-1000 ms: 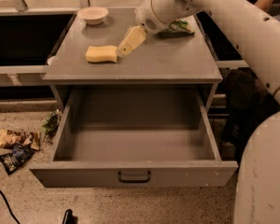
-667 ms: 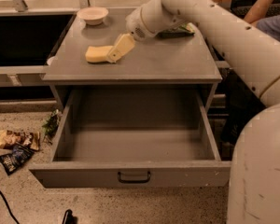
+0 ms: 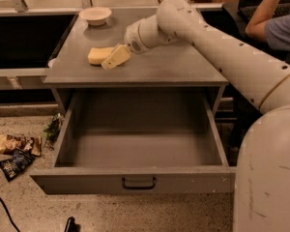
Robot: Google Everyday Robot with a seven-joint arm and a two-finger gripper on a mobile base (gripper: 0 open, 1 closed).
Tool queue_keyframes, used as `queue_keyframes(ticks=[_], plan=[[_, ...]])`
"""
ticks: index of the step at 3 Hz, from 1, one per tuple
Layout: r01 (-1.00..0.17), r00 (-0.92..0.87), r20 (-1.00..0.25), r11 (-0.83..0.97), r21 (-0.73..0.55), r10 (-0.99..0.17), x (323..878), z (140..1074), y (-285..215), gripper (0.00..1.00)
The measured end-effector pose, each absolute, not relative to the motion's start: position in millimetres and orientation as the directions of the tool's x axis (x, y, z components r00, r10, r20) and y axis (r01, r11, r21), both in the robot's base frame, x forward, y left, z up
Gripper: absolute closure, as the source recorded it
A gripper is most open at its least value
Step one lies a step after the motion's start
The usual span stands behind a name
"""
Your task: Place sponge into top drawer
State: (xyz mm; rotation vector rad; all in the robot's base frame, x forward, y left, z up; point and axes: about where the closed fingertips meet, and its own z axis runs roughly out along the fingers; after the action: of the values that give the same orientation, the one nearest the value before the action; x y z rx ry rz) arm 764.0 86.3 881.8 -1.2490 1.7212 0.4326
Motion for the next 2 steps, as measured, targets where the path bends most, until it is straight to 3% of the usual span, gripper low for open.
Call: queue_keyframes(ticks=[2], plan=[[-0.865, -0.040, -0.878, 0.456, -0.207, -0.476, 792, 865, 101, 0.00]])
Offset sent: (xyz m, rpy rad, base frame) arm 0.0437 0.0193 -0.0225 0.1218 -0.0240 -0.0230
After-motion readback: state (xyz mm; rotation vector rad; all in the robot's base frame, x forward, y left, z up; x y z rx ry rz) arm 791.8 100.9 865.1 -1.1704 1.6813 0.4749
